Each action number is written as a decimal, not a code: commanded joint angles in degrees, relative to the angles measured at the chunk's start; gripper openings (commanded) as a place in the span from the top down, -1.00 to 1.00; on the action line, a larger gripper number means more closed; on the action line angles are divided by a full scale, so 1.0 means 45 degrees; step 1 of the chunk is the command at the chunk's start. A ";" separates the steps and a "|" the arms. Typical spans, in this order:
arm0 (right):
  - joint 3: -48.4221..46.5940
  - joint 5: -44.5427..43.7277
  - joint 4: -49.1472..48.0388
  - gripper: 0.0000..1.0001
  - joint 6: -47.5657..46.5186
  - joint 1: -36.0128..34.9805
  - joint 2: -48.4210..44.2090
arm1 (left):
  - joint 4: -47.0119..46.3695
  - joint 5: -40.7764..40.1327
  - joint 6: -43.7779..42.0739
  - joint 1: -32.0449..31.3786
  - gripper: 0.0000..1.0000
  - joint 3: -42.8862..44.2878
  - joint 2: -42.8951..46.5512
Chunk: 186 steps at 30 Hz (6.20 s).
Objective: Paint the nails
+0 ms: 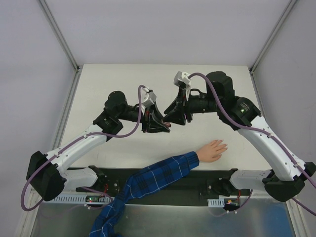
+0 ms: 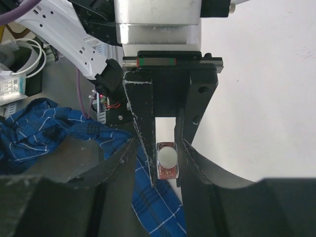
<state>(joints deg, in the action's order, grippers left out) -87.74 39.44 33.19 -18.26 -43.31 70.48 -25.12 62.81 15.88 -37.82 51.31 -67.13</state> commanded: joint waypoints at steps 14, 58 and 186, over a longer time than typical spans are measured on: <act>0.0592 0.0045 -0.1379 0.98 0.1049 0.0015 0.0042 | -0.1878 -0.0127 0.0515 0.0476 1.00 0.0122 0.0719; -0.0775 0.0629 -0.1144 -0.08 -0.0629 -0.0982 0.0255 | -0.1975 0.2156 0.0456 0.0476 1.00 -0.0016 0.1110; 0.1347 -0.5187 -0.2783 0.99 0.1382 -0.2907 -0.0424 | 0.0323 -0.2250 -0.0987 0.1374 1.00 -0.0191 0.2222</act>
<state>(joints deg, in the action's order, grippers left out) -87.29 33.56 25.82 -15.25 -50.09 72.44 -27.44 66.74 18.17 -31.81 49.58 -60.16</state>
